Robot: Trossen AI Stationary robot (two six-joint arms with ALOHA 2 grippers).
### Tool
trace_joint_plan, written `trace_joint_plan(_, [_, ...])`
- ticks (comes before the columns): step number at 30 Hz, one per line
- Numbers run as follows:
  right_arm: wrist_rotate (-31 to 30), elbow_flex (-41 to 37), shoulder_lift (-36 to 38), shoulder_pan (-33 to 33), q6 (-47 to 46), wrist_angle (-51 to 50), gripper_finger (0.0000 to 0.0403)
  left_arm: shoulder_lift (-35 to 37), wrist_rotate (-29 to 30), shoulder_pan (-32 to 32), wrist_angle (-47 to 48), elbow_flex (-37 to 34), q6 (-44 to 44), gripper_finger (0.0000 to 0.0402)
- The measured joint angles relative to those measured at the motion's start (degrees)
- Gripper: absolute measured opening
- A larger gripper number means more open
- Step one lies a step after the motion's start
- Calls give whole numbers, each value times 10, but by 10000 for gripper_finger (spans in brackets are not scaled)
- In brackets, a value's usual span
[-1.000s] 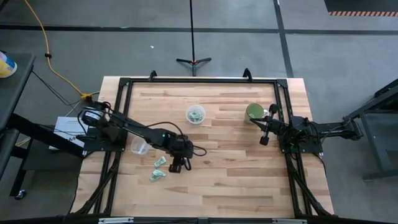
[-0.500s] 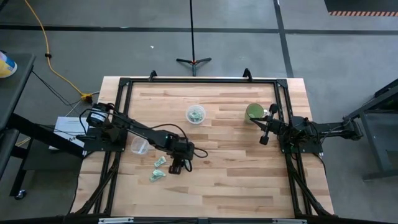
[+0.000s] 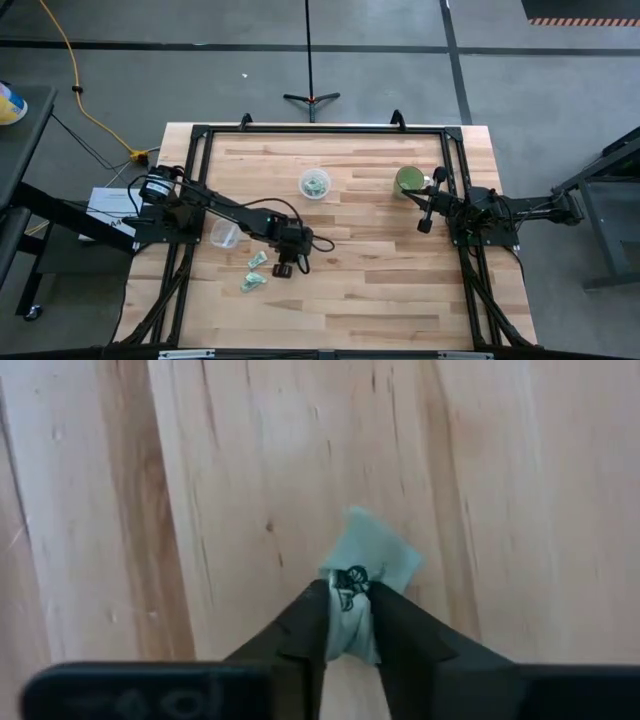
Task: Pick and place Stevia / Truvia into bins
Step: Put the stevia packet into the left transparent container
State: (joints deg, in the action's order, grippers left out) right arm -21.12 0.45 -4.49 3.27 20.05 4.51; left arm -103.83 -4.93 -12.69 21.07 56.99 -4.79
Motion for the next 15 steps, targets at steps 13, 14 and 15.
trace_joint_plan(13, [0,0,0,0,0,0,4,-4,-4,-1,381,145,-34,64])
trace_joint_plan(14, [0,0,0,0,1,0,3,-4,-1,-1,415,157,-47,69])
trace_joint_plan(15, [0,0,0,0,4,0,2,-4,6,-1,446,167,-61,72])
